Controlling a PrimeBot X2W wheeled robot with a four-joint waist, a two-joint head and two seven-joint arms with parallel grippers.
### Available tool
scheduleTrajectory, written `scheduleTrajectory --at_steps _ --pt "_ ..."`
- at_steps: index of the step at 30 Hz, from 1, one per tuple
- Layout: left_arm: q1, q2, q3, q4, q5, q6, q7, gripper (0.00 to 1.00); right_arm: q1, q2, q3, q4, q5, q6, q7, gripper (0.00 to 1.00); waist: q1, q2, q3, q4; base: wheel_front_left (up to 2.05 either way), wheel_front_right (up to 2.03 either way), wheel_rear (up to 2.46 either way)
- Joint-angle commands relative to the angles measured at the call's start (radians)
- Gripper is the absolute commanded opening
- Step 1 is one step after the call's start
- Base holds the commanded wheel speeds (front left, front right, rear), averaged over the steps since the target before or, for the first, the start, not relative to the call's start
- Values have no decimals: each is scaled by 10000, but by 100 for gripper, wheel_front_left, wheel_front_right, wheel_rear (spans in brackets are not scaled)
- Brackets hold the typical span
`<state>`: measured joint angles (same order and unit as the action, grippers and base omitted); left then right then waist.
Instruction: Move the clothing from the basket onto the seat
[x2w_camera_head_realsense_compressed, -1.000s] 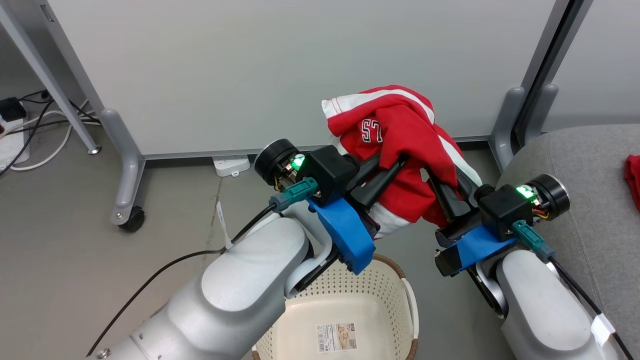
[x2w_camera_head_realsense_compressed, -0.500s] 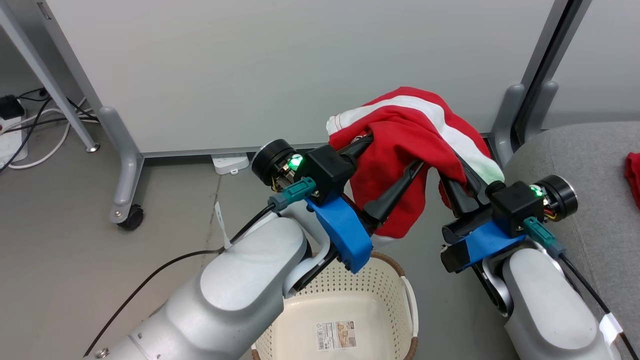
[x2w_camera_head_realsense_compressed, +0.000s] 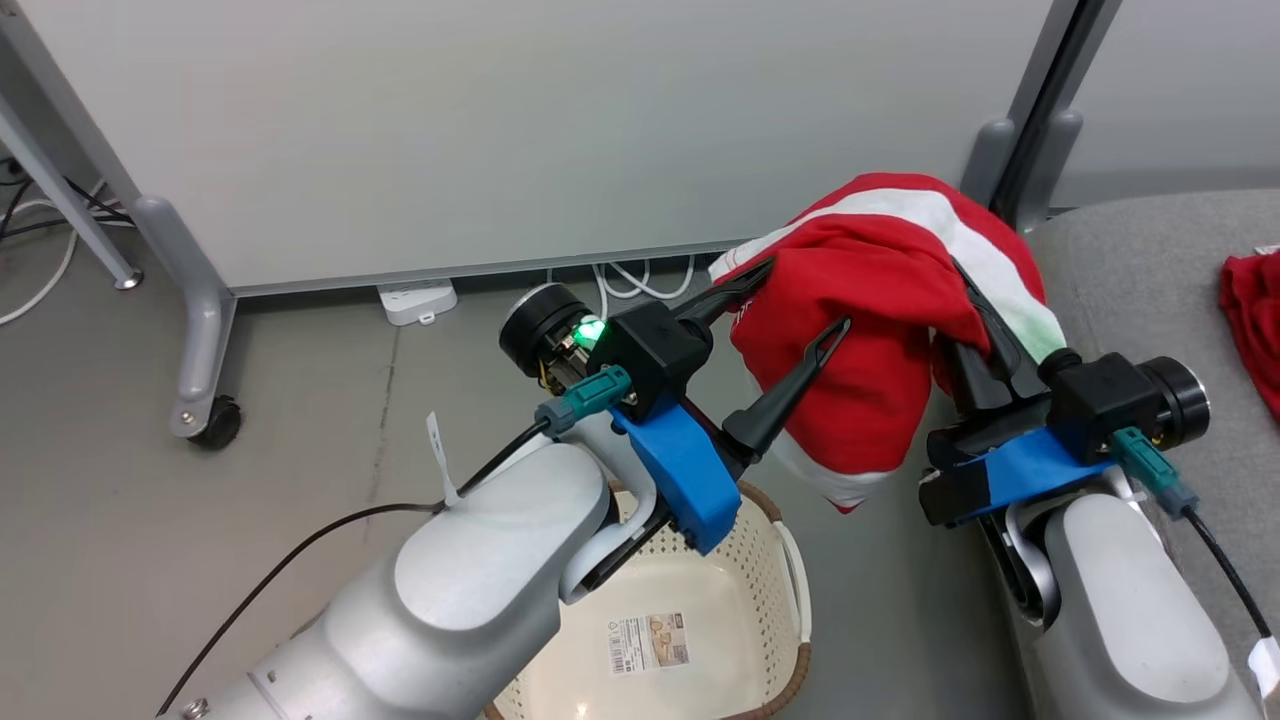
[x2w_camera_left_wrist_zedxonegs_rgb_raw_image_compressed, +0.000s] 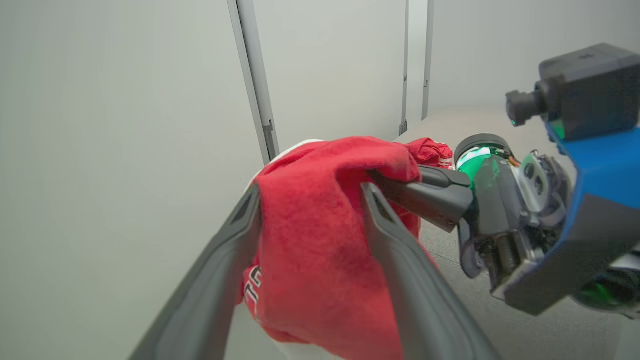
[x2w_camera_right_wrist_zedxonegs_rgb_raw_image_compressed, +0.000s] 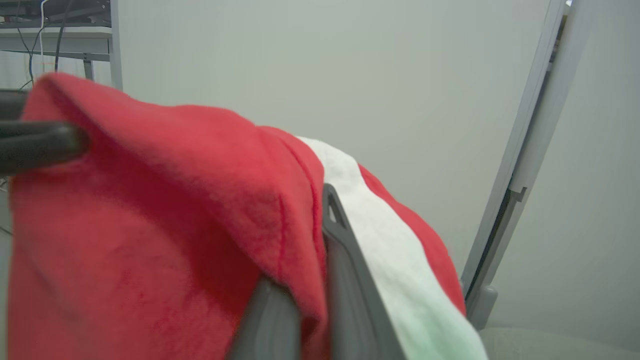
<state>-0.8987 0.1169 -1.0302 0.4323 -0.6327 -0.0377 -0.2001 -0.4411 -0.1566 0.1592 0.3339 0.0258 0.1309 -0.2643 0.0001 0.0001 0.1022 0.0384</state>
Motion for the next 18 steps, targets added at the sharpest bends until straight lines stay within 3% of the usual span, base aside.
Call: scheduleTrajectory --at_steps 1,18 --pt "85 63 22 -52 29 41 -21 100 131 42 -72 -73 -16 -3 1 0 -1 -1 173 -176 0 0 0" --pt "-251 510 -126 -726 291 242 125 100 211 350 -1705 -806 -103 -3 1 0 -1 -1 1479 -1953 0 0 0"
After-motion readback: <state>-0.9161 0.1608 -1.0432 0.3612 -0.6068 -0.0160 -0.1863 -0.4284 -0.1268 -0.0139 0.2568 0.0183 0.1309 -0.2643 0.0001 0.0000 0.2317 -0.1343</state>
